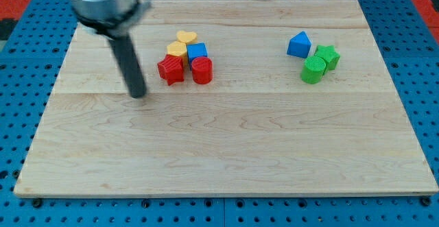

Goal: Move red circle right a bit

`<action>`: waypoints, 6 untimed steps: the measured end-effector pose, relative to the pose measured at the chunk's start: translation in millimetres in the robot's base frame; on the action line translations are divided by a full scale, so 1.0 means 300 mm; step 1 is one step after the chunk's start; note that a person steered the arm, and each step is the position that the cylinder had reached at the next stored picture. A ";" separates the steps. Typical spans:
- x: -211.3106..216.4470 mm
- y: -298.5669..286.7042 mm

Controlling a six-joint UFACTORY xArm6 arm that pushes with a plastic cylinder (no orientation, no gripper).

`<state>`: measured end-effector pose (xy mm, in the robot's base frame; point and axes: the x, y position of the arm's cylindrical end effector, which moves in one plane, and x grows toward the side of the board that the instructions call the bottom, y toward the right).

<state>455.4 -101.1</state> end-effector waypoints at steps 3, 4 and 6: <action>-0.288 0.224; -0.325 0.205; -0.404 0.347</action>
